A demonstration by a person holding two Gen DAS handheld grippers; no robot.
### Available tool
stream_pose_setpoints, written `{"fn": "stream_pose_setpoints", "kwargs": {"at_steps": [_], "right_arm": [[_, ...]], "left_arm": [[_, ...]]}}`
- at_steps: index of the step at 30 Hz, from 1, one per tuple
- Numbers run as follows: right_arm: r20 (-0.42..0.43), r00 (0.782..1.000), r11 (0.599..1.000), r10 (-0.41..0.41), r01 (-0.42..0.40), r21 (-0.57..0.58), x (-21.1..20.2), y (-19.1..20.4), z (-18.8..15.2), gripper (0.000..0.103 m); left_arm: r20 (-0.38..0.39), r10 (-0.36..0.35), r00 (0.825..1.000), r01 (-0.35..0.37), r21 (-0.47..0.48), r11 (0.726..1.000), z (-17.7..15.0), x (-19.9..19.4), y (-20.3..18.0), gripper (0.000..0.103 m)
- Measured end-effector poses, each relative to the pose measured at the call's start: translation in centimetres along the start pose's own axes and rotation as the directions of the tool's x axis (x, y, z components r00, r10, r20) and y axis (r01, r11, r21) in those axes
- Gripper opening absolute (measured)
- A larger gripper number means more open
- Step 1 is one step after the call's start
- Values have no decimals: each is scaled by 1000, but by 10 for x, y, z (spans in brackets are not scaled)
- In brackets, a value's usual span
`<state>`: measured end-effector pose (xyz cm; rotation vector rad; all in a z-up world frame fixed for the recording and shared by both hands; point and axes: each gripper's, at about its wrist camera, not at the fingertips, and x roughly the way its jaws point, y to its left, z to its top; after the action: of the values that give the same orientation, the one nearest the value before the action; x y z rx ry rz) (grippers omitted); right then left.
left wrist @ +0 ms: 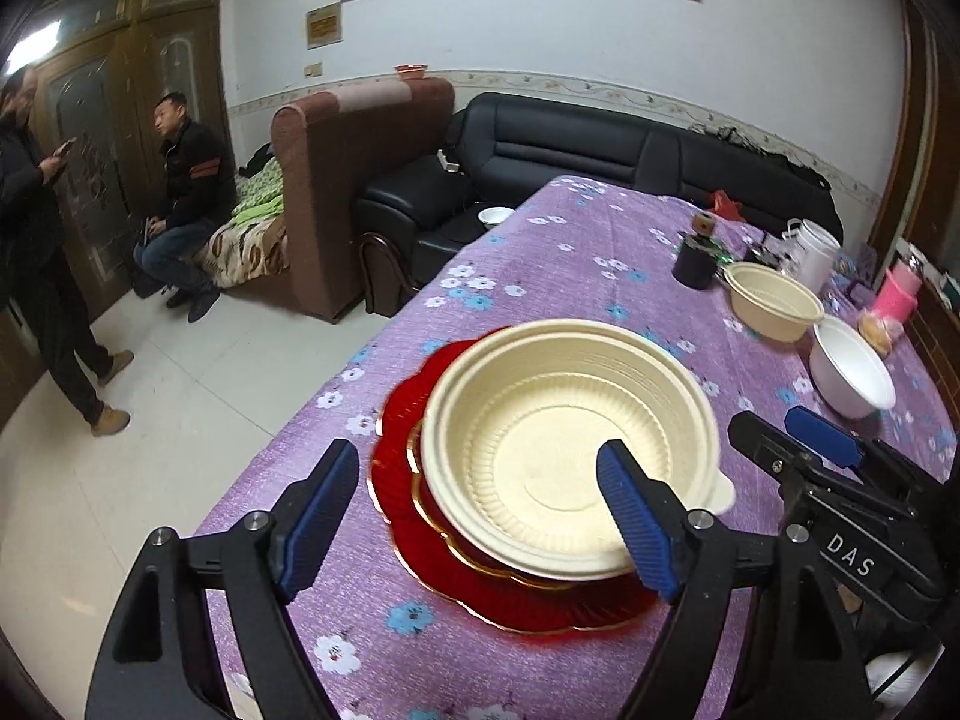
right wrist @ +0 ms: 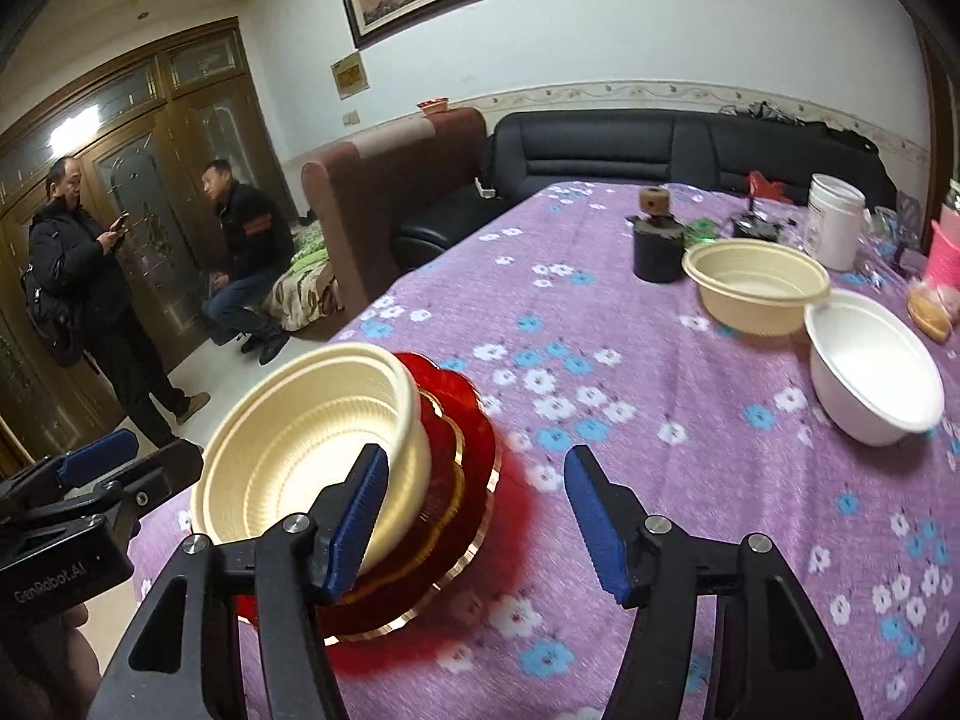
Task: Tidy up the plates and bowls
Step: 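Open the right gripper to release the beige bowl on the stack, then move the right gripper to the deep white bowl and grip its rim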
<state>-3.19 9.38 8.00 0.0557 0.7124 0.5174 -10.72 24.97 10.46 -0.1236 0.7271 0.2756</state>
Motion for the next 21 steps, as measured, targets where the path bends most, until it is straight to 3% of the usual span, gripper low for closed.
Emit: {"fn": "stream_pose_setpoints", "kwargs": {"at_steps": [15,21], "right_arm": [[21,999,996,-33,31,84,-28,-49,-14,67],[38,997,988,-74,68,136,-42,-83,-17,67]], "left_arm": [[-13,-8,1000,10,116,993,-10,-7,-53,82],[-36,-90,995,94,128,987,-12,-13,-72,82]]}}
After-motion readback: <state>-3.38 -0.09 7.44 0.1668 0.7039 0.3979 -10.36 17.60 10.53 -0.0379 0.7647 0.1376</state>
